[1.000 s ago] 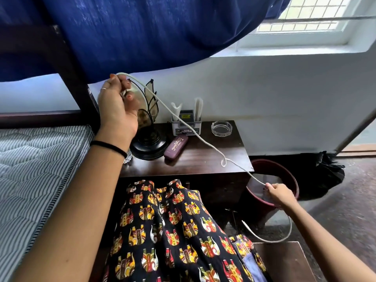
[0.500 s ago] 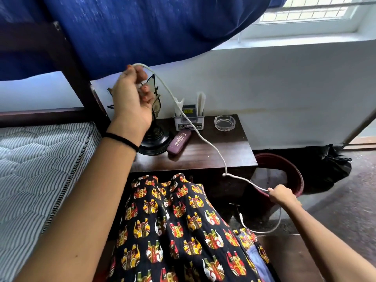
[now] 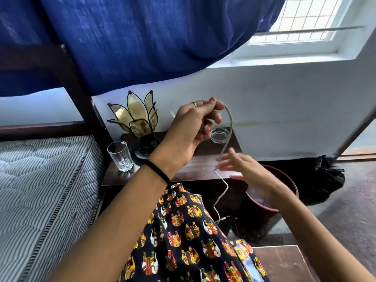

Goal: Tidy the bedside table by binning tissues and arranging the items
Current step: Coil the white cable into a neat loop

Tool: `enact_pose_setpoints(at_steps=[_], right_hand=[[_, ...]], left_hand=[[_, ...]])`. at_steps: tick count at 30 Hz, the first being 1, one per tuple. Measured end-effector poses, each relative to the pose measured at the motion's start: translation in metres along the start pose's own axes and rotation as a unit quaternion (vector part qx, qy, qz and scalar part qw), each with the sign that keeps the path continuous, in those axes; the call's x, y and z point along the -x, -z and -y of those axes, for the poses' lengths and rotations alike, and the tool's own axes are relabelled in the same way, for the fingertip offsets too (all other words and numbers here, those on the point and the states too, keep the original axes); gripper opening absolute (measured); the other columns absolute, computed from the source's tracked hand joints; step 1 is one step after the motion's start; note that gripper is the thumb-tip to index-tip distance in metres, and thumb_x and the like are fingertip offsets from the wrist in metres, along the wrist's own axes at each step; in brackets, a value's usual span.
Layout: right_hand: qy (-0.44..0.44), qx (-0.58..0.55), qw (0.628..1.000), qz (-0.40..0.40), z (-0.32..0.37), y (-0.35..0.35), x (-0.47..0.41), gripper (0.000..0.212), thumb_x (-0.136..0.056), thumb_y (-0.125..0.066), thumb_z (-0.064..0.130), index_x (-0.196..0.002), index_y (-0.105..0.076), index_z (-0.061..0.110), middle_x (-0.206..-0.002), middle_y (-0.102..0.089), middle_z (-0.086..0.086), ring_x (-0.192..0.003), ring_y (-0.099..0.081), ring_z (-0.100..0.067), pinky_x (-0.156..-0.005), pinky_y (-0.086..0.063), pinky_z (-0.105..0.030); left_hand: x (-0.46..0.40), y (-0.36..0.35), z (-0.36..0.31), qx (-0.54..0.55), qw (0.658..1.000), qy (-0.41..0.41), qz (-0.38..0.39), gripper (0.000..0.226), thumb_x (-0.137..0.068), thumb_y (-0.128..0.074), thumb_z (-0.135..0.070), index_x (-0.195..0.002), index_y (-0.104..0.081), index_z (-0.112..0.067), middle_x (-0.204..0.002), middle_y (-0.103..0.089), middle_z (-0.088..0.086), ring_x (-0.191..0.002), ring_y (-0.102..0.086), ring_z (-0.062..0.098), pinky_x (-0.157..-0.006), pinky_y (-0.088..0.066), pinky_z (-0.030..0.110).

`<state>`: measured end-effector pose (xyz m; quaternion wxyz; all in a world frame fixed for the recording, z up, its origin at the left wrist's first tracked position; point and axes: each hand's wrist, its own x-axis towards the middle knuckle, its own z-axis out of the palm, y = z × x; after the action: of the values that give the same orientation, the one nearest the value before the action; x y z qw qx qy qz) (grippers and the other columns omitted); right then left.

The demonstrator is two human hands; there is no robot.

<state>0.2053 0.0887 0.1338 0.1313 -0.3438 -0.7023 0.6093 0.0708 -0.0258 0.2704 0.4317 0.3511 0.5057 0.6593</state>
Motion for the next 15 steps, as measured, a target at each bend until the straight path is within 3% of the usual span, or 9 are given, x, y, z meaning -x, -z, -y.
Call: enact_pose_setpoints(at_steps=[2,4,7,11,15], right_hand=[[0.08,-0.064,0.995,0.015,0.032,-0.005,0.016,0.059,-0.088,-0.027,0.064,-0.109,-0.066,0.025,-0.107,-0.073,-0.002,-0.108,-0.064,-0.01,-0.091,-0.045,-0.032],[0.152,-0.091,0.984,-0.008,0.054,-0.008,0.026,0.057,-0.086,-0.03,0.062,-0.107,-0.067,0.024,-0.1,-0.074,-0.003,-0.103,-0.066,-0.012,-0.092,-0.048,-0.034],[0.249,-0.154,0.954,-0.066,0.073,-0.014,0.027,0.042,-0.093,-0.038,0.041,-0.091,-0.065,0.008,-0.073,-0.06,-0.016,-0.069,-0.062,-0.018,-0.075,-0.05,-0.033],[0.247,-0.213,0.936,-0.129,0.08,-0.024,0.015,0.033,-0.101,-0.036,0.023,-0.079,-0.055,0.007,-0.054,-0.041,-0.005,-0.044,-0.04,-0.008,-0.047,-0.036,-0.02],[0.204,-0.173,0.96,-0.083,0.069,-0.047,0.0,0.035,-0.102,-0.034,0.023,-0.073,-0.049,0.011,-0.05,-0.043,0.002,-0.043,-0.04,-0.009,-0.044,-0.036,-0.023]], left_hand=[[0.001,-0.002,-0.002,0.004,1.0,0.002,-0.002,0.023,-0.098,-0.047,-0.02,-0.087,-0.064,-0.009,-0.059,-0.056,-0.004,-0.042,-0.036,0.004,-0.037,-0.026,0.014],[0.001,-0.004,-0.005,0.015,1.0,0.006,0.001,0.027,-0.099,-0.044,-0.021,-0.088,-0.066,-0.01,-0.06,-0.056,-0.004,-0.044,-0.038,0.004,-0.039,-0.029,0.015],[-0.002,-0.006,-0.007,0.065,0.998,0.024,0.012,0.031,-0.1,-0.04,-0.023,-0.081,-0.062,-0.012,-0.059,-0.055,-0.003,-0.047,-0.042,0.006,-0.043,-0.031,0.016],[-0.004,-0.008,-0.004,0.153,0.985,0.06,0.052,0.032,-0.1,-0.037,-0.024,-0.077,-0.054,-0.012,-0.059,-0.052,0.0,-0.05,-0.045,0.008,-0.045,-0.034,0.017],[-0.01,-0.01,0.004,0.197,0.978,0.017,0.069,0.024,-0.098,-0.04,-0.015,-0.092,-0.061,-0.007,-0.064,-0.062,0.0,-0.058,-0.051,0.006,-0.051,-0.038,0.016]])
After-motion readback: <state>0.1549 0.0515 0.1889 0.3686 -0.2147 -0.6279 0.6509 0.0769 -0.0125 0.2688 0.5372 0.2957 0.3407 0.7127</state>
